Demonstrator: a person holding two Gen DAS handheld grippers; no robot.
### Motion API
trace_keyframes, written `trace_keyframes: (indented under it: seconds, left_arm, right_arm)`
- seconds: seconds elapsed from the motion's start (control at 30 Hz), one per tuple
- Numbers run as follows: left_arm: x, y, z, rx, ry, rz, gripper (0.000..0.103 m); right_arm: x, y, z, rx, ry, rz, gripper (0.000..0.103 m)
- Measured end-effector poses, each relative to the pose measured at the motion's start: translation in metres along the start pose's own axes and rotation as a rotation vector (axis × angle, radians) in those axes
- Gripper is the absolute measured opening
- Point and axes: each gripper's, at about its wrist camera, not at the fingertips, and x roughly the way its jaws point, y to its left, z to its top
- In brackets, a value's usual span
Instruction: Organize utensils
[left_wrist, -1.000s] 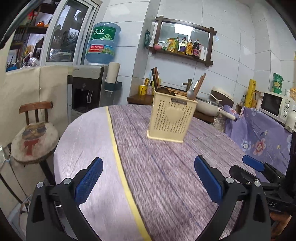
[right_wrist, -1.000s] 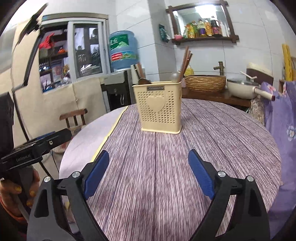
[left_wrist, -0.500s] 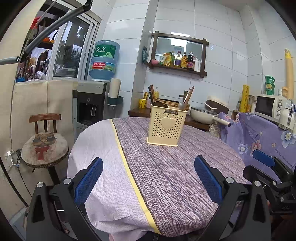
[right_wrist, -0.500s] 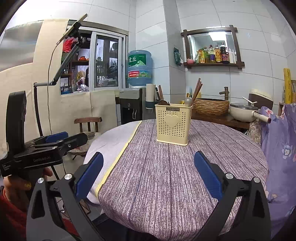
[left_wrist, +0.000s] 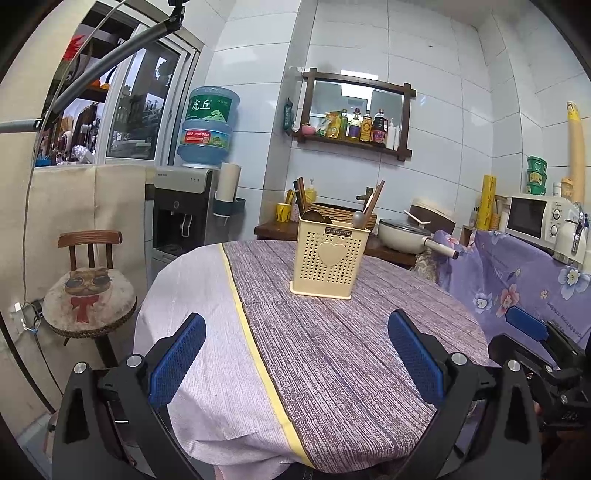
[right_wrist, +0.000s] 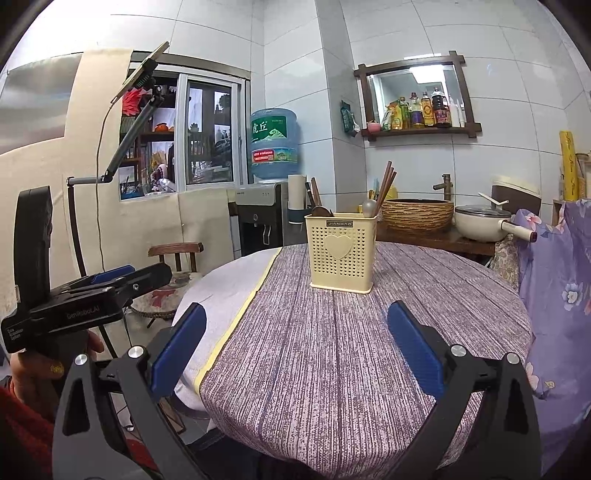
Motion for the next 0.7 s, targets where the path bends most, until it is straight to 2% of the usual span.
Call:
trace_keyframes:
  seconds: [0.7]
  left_arm:
    - [-0.0001,-0.0031,-0.0009,0.002,0.01,0.001,0.098]
  right_arm:
    - [0.0001,-0.0048,-0.0018,0.015,0.005,-0.005,0.097]
